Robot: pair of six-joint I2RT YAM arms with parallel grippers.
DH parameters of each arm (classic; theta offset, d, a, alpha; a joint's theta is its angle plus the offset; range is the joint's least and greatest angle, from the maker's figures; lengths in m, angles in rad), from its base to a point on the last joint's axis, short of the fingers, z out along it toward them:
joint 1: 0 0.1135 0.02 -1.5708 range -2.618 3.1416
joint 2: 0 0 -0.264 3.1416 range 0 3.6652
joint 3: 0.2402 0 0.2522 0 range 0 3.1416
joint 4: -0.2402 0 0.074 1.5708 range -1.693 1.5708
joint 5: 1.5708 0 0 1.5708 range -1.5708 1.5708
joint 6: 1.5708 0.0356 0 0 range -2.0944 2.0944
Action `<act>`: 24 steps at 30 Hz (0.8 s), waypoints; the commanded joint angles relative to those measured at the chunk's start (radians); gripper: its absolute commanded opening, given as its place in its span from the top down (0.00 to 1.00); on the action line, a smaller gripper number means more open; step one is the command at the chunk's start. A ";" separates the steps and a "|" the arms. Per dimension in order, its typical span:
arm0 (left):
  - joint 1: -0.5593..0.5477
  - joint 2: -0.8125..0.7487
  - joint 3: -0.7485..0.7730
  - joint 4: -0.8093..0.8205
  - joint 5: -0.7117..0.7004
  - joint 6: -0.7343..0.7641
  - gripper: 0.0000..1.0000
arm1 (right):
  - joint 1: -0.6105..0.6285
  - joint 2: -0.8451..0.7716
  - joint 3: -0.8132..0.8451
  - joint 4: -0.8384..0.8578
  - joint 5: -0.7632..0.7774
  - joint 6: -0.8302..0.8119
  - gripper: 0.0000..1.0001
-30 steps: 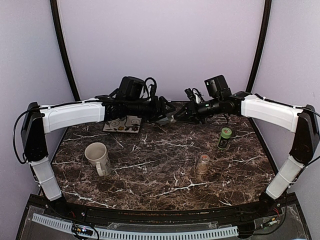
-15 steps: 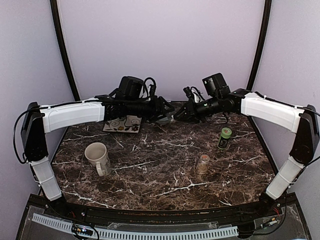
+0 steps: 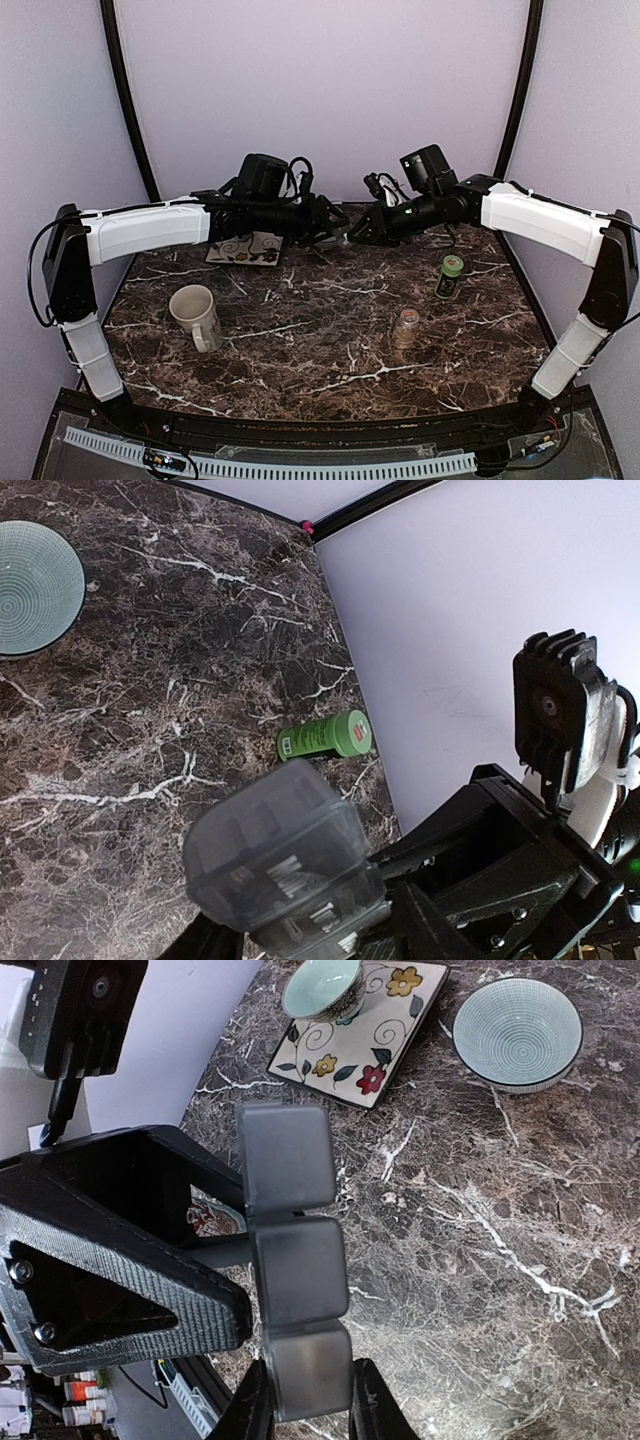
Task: Sort the pills into containers
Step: Open the lid of the pill container.
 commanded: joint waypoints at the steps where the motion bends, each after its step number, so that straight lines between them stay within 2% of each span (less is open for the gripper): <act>1: -0.009 -0.016 0.021 0.024 0.056 -0.012 0.45 | 0.007 -0.009 0.021 -0.009 0.069 -0.023 1.00; 7: -0.013 -0.031 -0.001 0.038 0.057 -0.040 0.41 | 0.008 -0.015 0.013 0.001 0.074 -0.023 1.00; 24: -0.016 -0.021 -0.018 0.083 0.063 -0.073 0.42 | 0.025 -0.017 0.010 0.011 0.027 -0.017 1.00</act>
